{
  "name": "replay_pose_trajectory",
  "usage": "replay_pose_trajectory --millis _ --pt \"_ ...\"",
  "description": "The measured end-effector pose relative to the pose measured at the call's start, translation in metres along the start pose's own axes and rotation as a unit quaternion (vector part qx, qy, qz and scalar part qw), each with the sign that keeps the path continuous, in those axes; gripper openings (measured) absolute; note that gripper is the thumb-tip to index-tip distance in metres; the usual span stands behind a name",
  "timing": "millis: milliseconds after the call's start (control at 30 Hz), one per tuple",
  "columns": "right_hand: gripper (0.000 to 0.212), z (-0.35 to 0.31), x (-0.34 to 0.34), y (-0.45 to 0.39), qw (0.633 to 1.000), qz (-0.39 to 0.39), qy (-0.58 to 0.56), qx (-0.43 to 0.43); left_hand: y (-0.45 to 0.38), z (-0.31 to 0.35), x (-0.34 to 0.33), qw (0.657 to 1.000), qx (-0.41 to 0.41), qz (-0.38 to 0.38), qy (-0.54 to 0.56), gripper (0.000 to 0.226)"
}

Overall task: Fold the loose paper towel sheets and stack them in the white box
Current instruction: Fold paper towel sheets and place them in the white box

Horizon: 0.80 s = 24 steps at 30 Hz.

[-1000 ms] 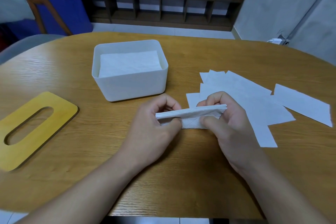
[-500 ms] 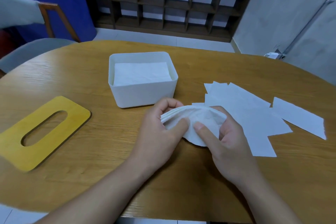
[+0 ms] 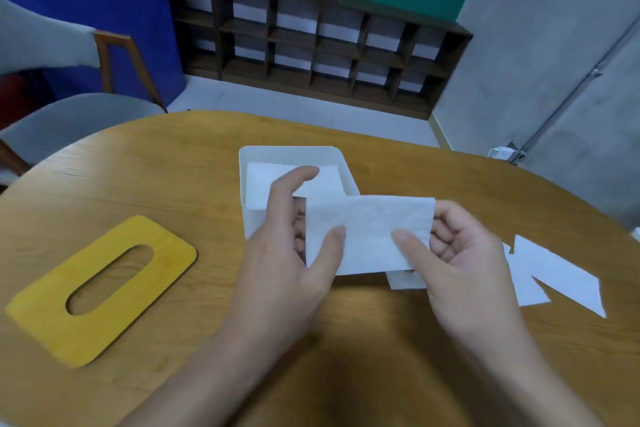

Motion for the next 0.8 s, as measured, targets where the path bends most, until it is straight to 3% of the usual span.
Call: replay_pose_trajectory --millis 200,333,633,700,800 --pt "0.047 -0.02 -0.04 -0.045 0.995 0.0 0.097 0.022 -0.038 -0.003 0.047 0.99 -0.042 0.104 -0.083 0.03" --pt "0.036 -0.028 -0.071 -0.069 0.978 0.002 0.181 0.1 -0.057 -0.01 0.062 0.978 -0.086 0.129 -0.138 0.018" --pt "0.022 -0.01 -0.101 -0.079 0.897 -0.05 0.388 0.205 -0.069 -0.038 0.053 0.952 -0.079 0.086 -0.282 0.02" --pt "0.022 -0.009 -0.1 -0.082 0.869 -0.056 0.44 0.22 -0.067 -0.038 0.053 0.941 -0.084 0.089 -0.317 0.019" --pt "0.025 -0.013 -0.096 -0.088 0.854 -0.053 0.467 0.223 -0.069 -0.041 0.053 0.935 -0.091 0.087 -0.332 0.022"
Point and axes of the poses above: each hand's wrist, its own y-axis away from the middle knuckle, its own x-axis out of the back of the hand, z = x × y, the point moved 7 cm from there along -y, towards the middle knuckle, and after that the axes turned 7 degrees about z, right-handed, at the moved point
